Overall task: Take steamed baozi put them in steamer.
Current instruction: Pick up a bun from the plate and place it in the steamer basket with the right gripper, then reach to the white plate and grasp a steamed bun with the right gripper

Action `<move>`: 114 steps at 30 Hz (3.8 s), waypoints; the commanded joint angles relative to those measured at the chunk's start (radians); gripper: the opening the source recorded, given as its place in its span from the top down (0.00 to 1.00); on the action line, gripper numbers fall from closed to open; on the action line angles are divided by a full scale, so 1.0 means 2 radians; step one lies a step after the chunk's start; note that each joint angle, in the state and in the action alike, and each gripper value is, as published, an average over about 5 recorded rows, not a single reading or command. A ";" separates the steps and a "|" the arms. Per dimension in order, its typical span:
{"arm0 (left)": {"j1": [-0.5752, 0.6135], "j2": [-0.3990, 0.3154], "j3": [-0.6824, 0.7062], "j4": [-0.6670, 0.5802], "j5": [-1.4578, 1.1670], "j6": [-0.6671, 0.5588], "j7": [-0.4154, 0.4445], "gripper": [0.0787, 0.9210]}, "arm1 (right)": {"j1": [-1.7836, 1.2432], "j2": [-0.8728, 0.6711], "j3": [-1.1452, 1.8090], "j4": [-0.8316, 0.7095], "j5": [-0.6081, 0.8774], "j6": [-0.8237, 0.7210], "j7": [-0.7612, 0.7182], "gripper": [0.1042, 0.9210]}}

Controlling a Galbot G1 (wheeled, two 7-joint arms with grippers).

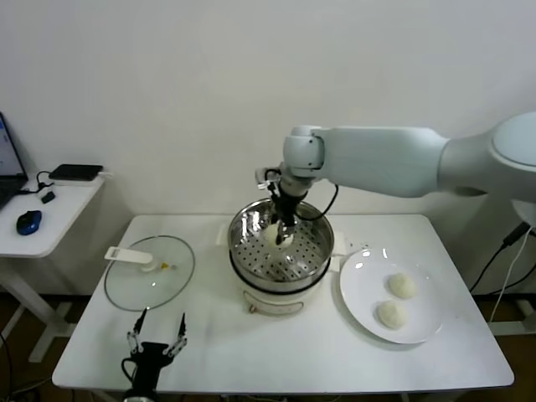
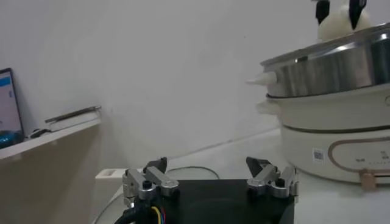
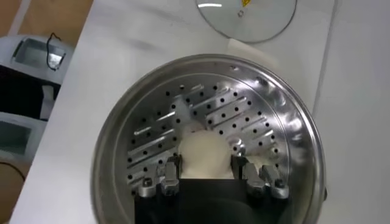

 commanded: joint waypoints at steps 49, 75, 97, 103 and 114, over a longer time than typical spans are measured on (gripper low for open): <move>0.007 -0.024 0.000 -0.001 0.012 0.002 -0.002 0.12 | 0.144 -0.248 -0.161 0.095 -0.035 0.131 -0.109 0.12; 0.005 -0.024 -0.006 0.006 0.012 -0.001 -0.008 0.12 | -0.146 -0.346 -0.017 0.104 -0.194 0.064 0.030 0.12; 0.006 -0.024 -0.006 0.007 0.017 0.001 -0.008 0.12 | -0.173 -0.342 0.009 0.099 -0.203 0.056 0.035 0.12; 0.006 -0.024 -0.005 0.006 0.018 0.001 -0.008 0.12 | -0.175 -0.343 0.009 0.101 -0.204 0.054 0.036 0.16; 0.007 -0.024 -0.005 0.002 0.018 0.003 -0.008 0.12 | -0.098 -0.342 -0.036 0.118 -0.195 0.064 0.022 0.45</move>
